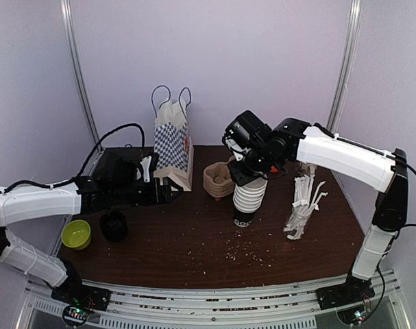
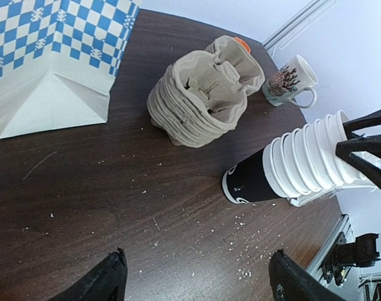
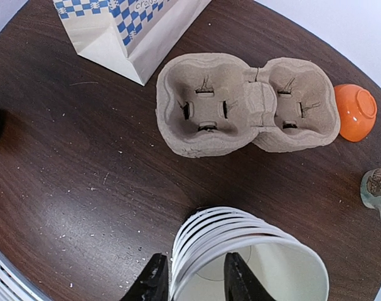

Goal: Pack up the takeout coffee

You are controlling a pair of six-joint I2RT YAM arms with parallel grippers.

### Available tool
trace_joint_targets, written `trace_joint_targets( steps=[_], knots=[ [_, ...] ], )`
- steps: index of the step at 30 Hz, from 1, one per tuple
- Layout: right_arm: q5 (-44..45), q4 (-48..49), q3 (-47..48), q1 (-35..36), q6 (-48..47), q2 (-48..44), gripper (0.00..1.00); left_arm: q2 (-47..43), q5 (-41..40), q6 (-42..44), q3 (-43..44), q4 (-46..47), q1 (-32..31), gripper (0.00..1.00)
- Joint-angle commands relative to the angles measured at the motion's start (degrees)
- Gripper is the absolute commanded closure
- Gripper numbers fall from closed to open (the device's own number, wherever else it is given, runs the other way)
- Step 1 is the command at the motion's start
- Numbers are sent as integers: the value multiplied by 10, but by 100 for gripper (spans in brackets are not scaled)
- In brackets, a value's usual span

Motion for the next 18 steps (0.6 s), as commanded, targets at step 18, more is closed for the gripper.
trace_joint_targets(
  steps=[18],
  knots=[
    [17,-38,-16,12,7,-37,70,160,43,-45,146,104,-63,19]
  ],
)
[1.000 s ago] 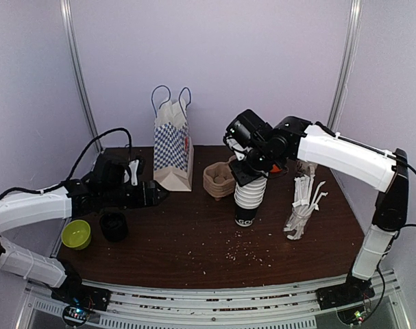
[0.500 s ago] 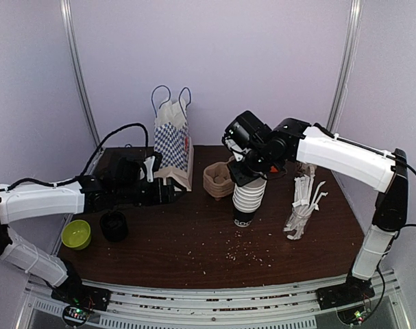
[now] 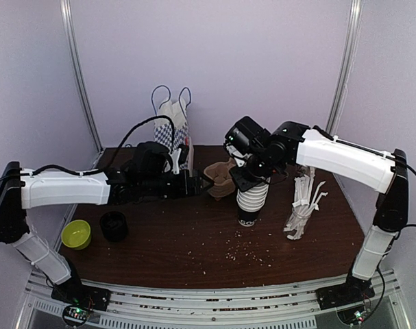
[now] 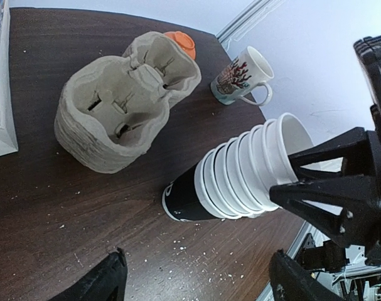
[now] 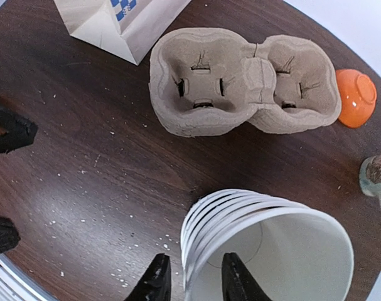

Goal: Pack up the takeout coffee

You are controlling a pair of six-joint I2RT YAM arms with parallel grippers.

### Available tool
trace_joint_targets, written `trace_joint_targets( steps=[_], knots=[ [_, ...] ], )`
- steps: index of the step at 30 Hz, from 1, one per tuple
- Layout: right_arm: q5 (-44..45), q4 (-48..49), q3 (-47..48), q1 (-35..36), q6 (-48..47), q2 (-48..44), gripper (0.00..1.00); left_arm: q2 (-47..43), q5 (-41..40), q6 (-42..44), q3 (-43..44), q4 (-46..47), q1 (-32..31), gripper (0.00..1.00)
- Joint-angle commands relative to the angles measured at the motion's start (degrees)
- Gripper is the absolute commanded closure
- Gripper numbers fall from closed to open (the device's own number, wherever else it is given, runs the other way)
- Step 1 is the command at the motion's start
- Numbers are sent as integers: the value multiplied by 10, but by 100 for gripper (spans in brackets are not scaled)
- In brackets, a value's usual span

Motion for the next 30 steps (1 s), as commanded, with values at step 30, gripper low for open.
trace_joint_targets(
  steps=[30],
  knots=[
    [5,-32,-18,6,-4,-49,68,63,26,-7,66,43,-21,17]
  ],
)
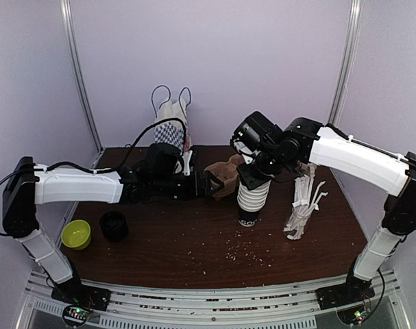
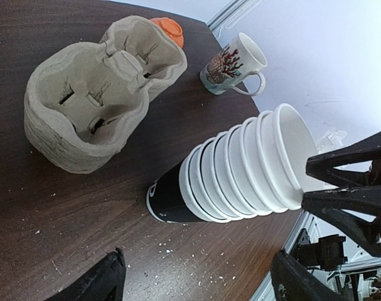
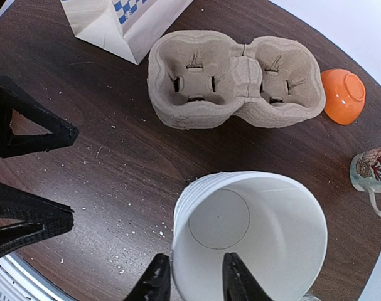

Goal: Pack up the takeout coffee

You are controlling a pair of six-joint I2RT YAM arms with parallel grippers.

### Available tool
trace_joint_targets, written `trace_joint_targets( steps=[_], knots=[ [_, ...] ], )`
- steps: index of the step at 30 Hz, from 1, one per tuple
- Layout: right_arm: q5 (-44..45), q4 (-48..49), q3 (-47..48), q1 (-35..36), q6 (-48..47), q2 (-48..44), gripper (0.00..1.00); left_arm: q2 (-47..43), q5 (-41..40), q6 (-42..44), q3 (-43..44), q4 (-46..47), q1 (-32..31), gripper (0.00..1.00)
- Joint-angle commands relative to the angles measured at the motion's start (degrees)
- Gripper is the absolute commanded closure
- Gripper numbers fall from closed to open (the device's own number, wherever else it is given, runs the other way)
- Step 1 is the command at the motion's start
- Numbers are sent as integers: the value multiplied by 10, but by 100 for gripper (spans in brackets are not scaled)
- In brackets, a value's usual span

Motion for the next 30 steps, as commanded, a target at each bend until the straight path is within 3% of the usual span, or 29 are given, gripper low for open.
trace_joint_targets(
  steps=[1,6,11,15,20,28,30],
  knots=[
    [1,-10,-4,3,-3,-5,67,4,4,4,26,28,-7,16],
    [-9,-12,-7,4,-10,-9,64,-2,-7,5,23,23,-14,12],
    [-14,-16,-13,7,-21,-12,53,-9,-24,3,15,18,-23,9],
    [-6,-18,-18,6,-25,-13,69,-7,-28,1,17,17,-26,9],
    [-5,-16,-25,6,-26,-12,77,3,-30,0,31,13,-31,10],
    [-1,-19,-23,6,-25,-12,100,24,-23,3,56,13,-33,10],
    [-2,-19,-22,6,-24,-13,100,32,-22,4,66,11,-33,10]
  ],
)
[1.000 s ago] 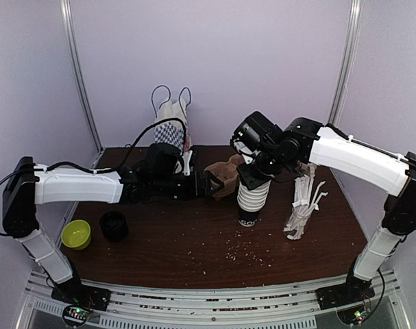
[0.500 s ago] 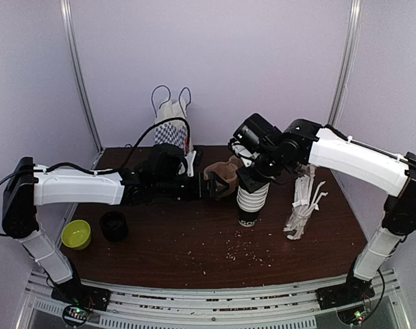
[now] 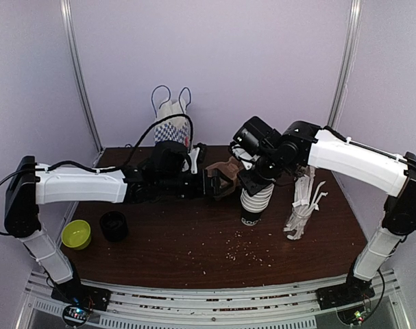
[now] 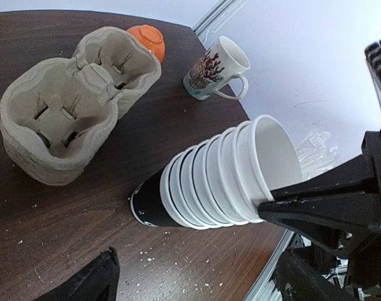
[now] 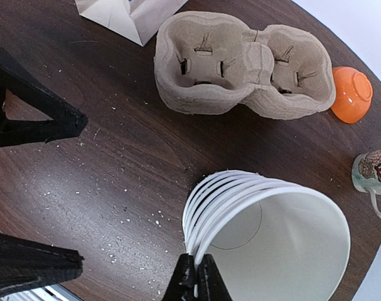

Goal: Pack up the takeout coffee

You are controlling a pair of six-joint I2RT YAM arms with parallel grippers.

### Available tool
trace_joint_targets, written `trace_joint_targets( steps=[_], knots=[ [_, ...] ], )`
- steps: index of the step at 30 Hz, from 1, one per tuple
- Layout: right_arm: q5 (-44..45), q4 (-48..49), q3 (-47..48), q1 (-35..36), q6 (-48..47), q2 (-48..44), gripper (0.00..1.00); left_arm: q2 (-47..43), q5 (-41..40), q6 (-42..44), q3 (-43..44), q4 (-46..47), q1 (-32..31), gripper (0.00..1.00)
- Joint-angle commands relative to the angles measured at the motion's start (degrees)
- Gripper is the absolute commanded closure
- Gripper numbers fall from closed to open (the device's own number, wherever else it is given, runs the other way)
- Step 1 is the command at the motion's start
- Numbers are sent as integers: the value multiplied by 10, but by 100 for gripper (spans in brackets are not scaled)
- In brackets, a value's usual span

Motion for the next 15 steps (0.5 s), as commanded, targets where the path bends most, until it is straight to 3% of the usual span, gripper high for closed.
trace_joint_targets(
  steps=[1,15],
  knots=[
    [8,-14,-4,3,3,-14,100,23,4,5,33,16,-4,10],
    [-17,-9,-6,2,-5,-26,100,95,39,-5,101,29,-5,11]
  ],
)
